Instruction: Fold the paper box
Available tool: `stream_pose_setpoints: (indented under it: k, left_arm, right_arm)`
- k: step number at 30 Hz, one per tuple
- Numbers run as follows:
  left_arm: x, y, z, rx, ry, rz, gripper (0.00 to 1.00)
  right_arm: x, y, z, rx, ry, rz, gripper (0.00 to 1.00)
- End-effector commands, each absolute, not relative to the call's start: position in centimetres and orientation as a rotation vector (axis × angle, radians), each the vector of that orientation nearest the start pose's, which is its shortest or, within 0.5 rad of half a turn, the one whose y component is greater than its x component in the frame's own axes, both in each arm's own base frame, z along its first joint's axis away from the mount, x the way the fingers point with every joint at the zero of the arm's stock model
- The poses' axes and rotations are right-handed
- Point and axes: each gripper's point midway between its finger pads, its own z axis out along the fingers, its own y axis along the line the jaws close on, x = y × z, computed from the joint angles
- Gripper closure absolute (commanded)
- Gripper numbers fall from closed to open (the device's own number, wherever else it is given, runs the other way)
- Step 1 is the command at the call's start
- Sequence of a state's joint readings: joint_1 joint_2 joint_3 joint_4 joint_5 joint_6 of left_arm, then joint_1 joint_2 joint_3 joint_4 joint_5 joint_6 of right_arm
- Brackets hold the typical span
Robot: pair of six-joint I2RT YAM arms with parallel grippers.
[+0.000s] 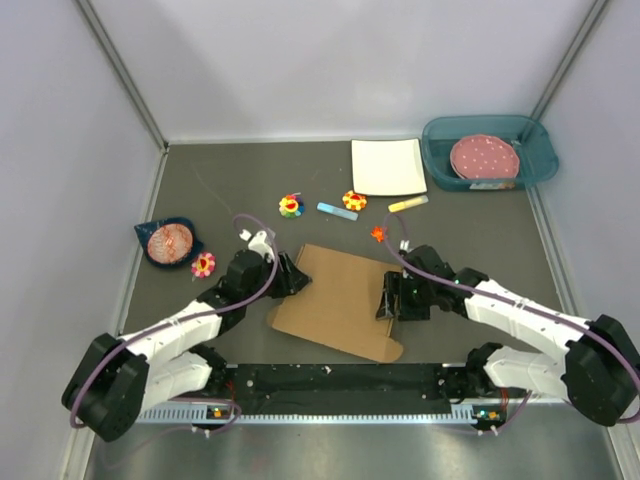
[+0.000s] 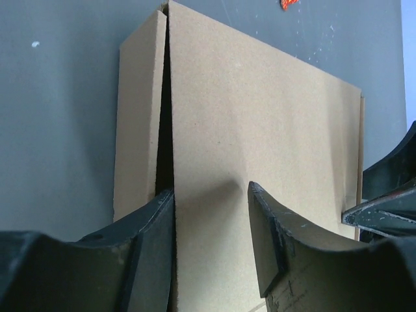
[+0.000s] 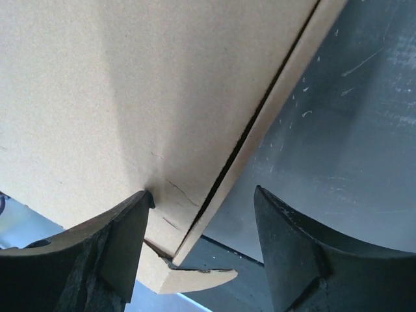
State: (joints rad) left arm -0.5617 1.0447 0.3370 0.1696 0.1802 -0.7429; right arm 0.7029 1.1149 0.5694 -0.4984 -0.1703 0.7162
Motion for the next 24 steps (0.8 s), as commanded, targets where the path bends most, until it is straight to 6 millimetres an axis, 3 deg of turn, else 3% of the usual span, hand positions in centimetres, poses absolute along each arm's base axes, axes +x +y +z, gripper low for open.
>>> stream_pose_setpoints:
  k: [1, 4, 8, 13, 16, 21, 24]
  left_arm:
    - [18.7, -21.1, 2.4, -0.073, 2.476, -0.946, 0.49]
    - [18.8, -21.2, 2.1, -0.088, 2.477, -0.952, 0.58]
    - [19.1, -21.6, 2.4, -0.134, 2.438, -0.985, 0.59]
    - [20.7, -21.9, 4.5, -0.138, 2.397, -0.951, 0.50]
    - [22.8, -21.1, 7.4, -0.140, 2.311, -0.857, 0.43]
    - [23.8, -19.3, 10.6, -0.148, 2.246, -0.750, 0.37]
    - [23.3, -18.9, 10.1, -0.110, 2.286, -0.715, 0.34]
  right_arm:
    - [18.0, 17.4, 2.9, 0.053, 2.708, 0.487, 0.36]
    - [18.9, 16.5, 2.4, 0.072, 2.715, 0.469, 0.40]
    - [20.6, 15.4, 2.6, 0.115, 2.685, 0.446, 0.37]
    - [23.7, 15.0, 4.1, 0.155, 2.654, 0.469, 0.35]
    - [25.0, 15.0, 5.6, 0.159, 2.628, 0.495, 0.34]
    - [25.4, 15.5, 8.3, 0.121, 2.606, 0.524, 0.30]
    - [25.0, 15.6, 8.6, 0.105, 2.619, 0.540, 0.29]
